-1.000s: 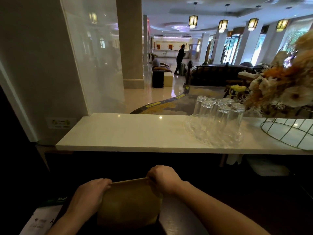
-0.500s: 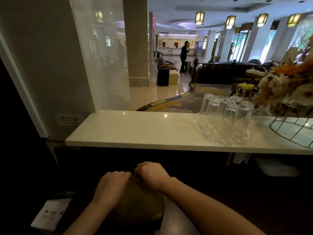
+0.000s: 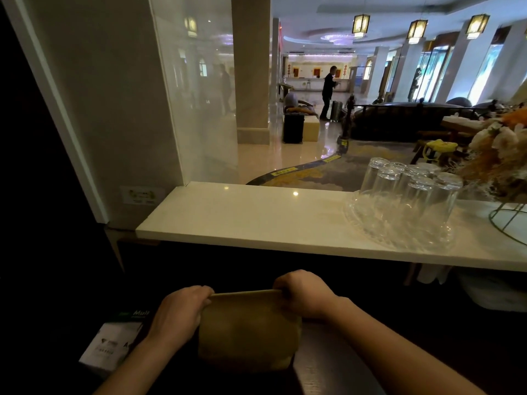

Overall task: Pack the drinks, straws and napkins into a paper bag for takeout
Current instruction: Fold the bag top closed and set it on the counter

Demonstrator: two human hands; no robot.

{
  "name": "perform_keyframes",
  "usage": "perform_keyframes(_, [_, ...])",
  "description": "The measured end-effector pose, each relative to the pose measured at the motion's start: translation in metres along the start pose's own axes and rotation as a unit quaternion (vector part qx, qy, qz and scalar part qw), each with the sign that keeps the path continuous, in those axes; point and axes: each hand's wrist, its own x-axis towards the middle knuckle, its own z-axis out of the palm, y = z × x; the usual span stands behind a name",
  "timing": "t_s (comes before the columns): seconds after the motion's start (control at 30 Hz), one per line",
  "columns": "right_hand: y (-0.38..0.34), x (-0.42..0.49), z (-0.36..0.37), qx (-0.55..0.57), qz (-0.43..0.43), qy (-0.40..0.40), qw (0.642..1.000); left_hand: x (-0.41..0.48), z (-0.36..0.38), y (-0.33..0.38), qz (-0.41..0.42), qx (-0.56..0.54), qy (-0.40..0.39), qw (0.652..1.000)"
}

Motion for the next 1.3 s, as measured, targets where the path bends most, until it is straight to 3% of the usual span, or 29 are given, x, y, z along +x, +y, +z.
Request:
perform_keyframes(0.2, [-0.032, 0.008, 0.010, -0.001, -0.062, 0.031, 0.998, -0.003, -0.003, 0.000, -0.008, -0.017, 0.007, 1.000])
perform_keyframes(0.37, [-0.036, 0.006, 0.010, 0.013, -0.053, 0.059, 0.997, -0.011, -0.003, -0.006, -0.052, -0.094, 0.023, 0.994])
perform_keyframes(0.57, [-0.038, -0.004, 0.008, 0.025, -0.053, 0.072, 0.996, -0.014, 0.001, -0.020, -0.134, -0.308, 0.069, 0.939])
perform_keyframes(0.7, [-0.043, -0.014, 0.006, 0.023, -0.069, 0.091, 0.993, -0.013, 0.000, -0.026, -0.170, -0.362, 0.104, 0.911])
perform_keyframes(0.9, [-0.046, -0.029, -0.011, 0.020, -0.064, 0.098, 0.993, -0.001, 0.000, -0.030, -0.180, -0.242, 0.077, 0.950])
perform_keyframes(1.03, [-0.047, -0.037, -0.031, 0.007, -0.048, 0.093, 0.995, 0.012, 0.001, -0.026, -0.135, -0.075, 0.041, 0.987])
perform_keyframes(1.13, [-0.049, -0.042, -0.044, -0.008, -0.035, 0.098, 0.994, 0.030, -0.004, -0.020, -0.087, 0.021, 0.044, 0.995])
perform_keyframes(1.3, [-0.047, -0.048, -0.069, -0.018, -0.010, 0.099, 0.995, 0.079, -0.008, -0.013, -0.059, 0.088, 0.003, 0.994])
